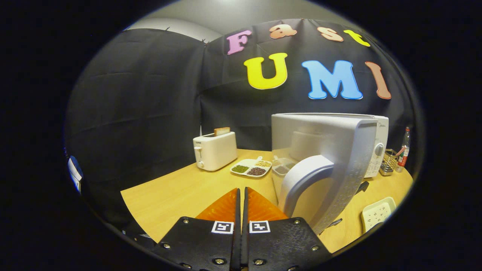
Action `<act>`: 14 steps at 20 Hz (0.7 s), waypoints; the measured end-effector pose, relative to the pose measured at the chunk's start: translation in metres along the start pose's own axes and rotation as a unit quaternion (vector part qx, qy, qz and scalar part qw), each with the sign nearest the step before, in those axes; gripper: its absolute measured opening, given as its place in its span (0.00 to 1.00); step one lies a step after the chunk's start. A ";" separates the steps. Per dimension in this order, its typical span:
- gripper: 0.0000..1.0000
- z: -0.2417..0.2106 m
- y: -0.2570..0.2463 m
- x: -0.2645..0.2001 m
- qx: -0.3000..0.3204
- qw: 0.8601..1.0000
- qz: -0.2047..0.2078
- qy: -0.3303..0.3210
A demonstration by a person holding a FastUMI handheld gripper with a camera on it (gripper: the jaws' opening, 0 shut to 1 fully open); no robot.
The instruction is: Open the microwave, put the food inside, and close the microwave door.
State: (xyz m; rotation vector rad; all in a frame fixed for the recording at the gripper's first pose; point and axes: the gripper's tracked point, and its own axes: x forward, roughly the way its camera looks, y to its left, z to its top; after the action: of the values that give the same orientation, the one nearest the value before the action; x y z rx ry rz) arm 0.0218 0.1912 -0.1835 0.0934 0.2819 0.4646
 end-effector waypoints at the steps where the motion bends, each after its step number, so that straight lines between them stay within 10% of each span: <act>1: 0.01 0.000 -0.014 -0.002 0.001 1.000 -0.016 -0.004; 14: 0.01 0.034 -0.195 0.011 -0.015 0.978 -0.202 -0.042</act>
State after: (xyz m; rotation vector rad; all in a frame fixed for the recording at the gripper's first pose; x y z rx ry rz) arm 0.1246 0.0217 -0.1837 0.0248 0.2041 0.0610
